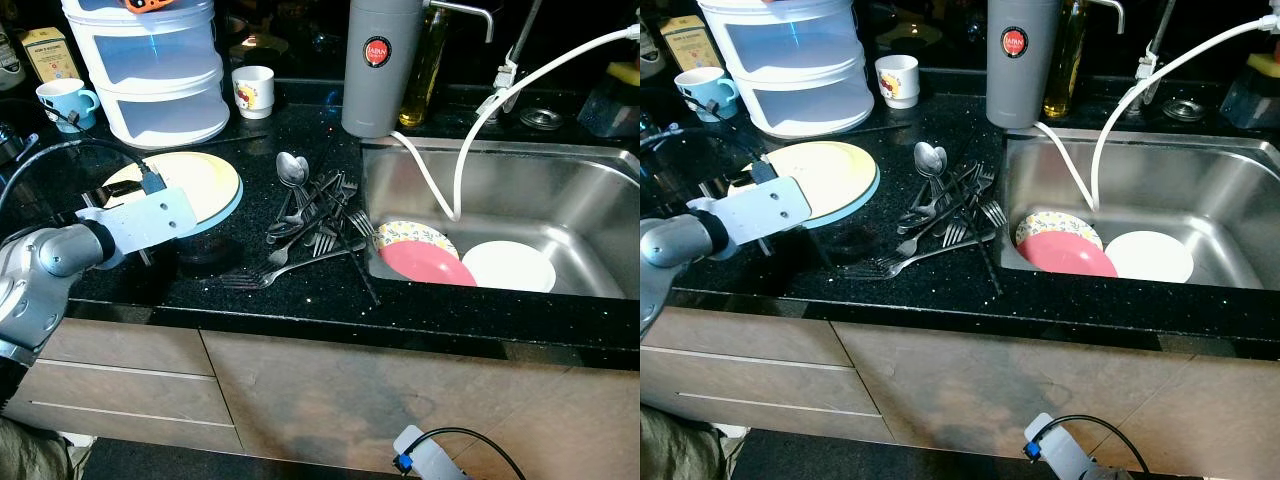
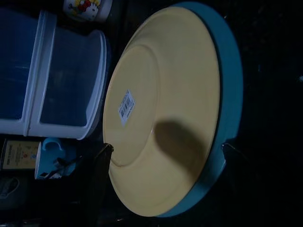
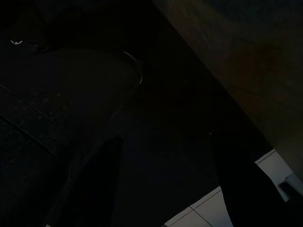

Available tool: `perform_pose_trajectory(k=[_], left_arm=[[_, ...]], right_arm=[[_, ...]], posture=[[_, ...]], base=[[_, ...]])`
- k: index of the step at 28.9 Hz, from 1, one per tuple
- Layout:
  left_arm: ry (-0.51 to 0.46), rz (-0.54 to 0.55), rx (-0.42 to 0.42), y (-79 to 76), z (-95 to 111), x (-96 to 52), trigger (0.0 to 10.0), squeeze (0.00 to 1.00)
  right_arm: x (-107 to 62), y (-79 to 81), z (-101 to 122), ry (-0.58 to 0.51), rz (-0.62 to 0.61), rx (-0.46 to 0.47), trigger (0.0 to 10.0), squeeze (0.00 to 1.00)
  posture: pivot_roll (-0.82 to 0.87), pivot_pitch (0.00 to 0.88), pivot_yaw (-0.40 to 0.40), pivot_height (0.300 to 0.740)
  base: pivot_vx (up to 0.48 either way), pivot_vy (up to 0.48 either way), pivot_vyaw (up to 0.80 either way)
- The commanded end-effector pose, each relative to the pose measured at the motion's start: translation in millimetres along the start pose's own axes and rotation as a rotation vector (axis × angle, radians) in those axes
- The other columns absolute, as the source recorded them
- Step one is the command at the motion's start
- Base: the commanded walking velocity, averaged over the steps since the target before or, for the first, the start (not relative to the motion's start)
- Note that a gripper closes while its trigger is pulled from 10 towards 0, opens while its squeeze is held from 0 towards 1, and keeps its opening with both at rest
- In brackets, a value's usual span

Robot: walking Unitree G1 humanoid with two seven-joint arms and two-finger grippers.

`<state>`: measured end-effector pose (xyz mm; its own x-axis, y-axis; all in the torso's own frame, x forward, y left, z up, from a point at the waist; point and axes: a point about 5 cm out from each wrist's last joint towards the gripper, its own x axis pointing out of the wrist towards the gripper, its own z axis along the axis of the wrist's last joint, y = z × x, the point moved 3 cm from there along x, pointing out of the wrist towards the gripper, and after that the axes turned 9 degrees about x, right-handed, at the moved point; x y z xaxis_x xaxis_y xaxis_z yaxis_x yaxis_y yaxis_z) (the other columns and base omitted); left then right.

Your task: Kitchen organization

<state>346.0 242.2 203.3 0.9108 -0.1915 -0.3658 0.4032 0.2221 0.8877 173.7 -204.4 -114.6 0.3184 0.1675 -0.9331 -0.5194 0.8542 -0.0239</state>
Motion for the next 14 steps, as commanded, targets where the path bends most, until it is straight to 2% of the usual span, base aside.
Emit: perform_pose_trajectory(k=[1, 14], left_arm=[[0.003, 0.012, -0.008, 0.3, -0.5, 2.1, 10.0, 0.0], [0.03, 0.034, 0.003, -1.0, -11.1, 9.4, 10.0, 0.0]], right_arm=[[-0.2, 0.0, -1.4, 0.002, 0.0, -0.005, 10.0, 0.0], [-1.5, -2.0, -5.7, 0.006, -0.006, -0.009, 10.0, 0.0]], posture=[[0.04, 0.008, -0.005, 0.74], [0.02, 0.013, -0.015, 0.74]], base=[[0.0, 0.0, 0.0], [0.0, 0.0, 0.0]])
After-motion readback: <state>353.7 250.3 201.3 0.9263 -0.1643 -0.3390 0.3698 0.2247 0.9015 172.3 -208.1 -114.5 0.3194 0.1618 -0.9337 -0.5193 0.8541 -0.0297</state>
